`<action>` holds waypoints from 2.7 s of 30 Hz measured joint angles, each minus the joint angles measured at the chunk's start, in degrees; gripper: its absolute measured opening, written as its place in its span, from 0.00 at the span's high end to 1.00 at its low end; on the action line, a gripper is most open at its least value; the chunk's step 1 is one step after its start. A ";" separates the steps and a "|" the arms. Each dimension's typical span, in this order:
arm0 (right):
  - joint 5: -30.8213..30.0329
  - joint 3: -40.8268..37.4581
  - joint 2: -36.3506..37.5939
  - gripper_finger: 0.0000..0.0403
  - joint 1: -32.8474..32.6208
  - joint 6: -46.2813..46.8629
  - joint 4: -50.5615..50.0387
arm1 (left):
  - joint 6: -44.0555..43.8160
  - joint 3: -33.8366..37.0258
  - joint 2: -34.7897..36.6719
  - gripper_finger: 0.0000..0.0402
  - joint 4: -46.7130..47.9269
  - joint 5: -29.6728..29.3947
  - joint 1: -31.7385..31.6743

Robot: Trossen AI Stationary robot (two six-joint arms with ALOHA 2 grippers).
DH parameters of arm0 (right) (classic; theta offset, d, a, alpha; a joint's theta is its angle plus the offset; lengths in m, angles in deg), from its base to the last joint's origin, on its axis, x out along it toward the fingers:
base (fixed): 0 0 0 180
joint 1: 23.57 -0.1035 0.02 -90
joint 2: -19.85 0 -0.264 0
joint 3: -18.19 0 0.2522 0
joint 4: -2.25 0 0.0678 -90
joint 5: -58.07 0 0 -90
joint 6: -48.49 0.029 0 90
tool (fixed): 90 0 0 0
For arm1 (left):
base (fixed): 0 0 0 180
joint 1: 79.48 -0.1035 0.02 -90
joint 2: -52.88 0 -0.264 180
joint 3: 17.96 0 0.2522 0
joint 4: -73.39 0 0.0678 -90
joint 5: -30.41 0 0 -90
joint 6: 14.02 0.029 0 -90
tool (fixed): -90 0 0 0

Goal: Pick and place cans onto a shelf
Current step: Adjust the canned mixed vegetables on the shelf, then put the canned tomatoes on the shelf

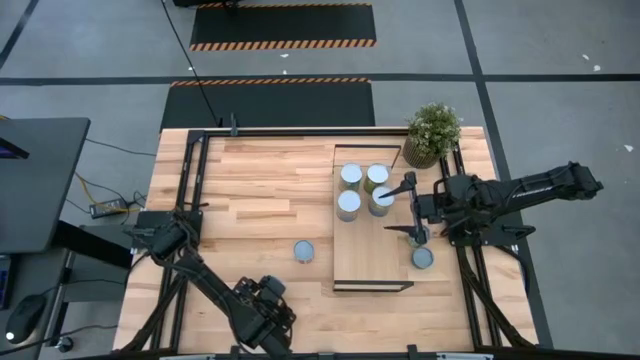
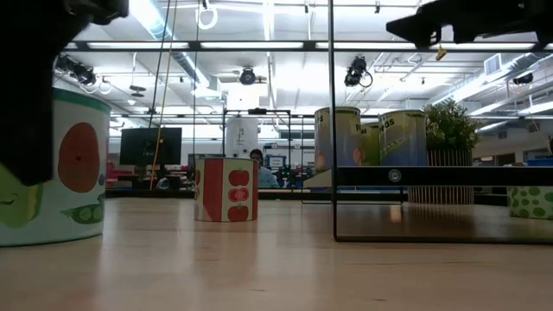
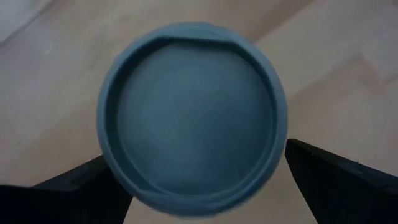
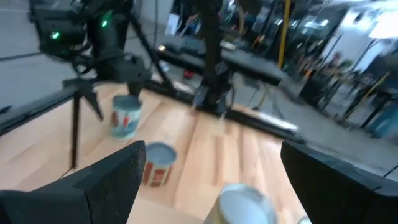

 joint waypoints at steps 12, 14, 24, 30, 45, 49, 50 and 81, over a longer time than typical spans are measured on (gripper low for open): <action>-1.31 -0.74 0.29 0.05 0.06 -0.91 0.28 | 2.60 -0.02 -0.98 0.02 -0.61 -0.56 -3.97; -1.33 -0.74 0.30 0.05 0.06 -0.94 0.06 | 4.53 -0.02 -1.40 0.02 -1.61 1.12 -4.77; -2.58 -0.69 2.09 0.05 0.06 -1.48 -1.47 | 13.21 -0.02 -1.38 0.02 -2.89 8.37 -8.47; -2.56 -0.69 2.58 0.05 0.06 -0.54 -2.33 | 15.91 -0.02 -1.38 0.03 -2.74 9.90 -8.85; -3.04 -0.69 3.91 0.05 0.10 -0.25 -3.96 | 21.01 -0.02 -1.27 0.23 -3.61 12.12 -10.24; -4.62 -0.69 4.81 0.05 0.10 0.28 -4.08 | 26.08 -0.03 -0.66 0.24 -3.50 12.25 -12.13; -5.42 -0.69 4.92 0.05 0.10 1.04 -4.17 | 27.21 -0.04 -0.54 0.23 -3.51 12.10 -12.60; -4.11 -0.69 2.77 0.05 -1.58 6.19 -5.40 | 38.21 -14.92 0.83 0.01 5.99 9.74 -19.08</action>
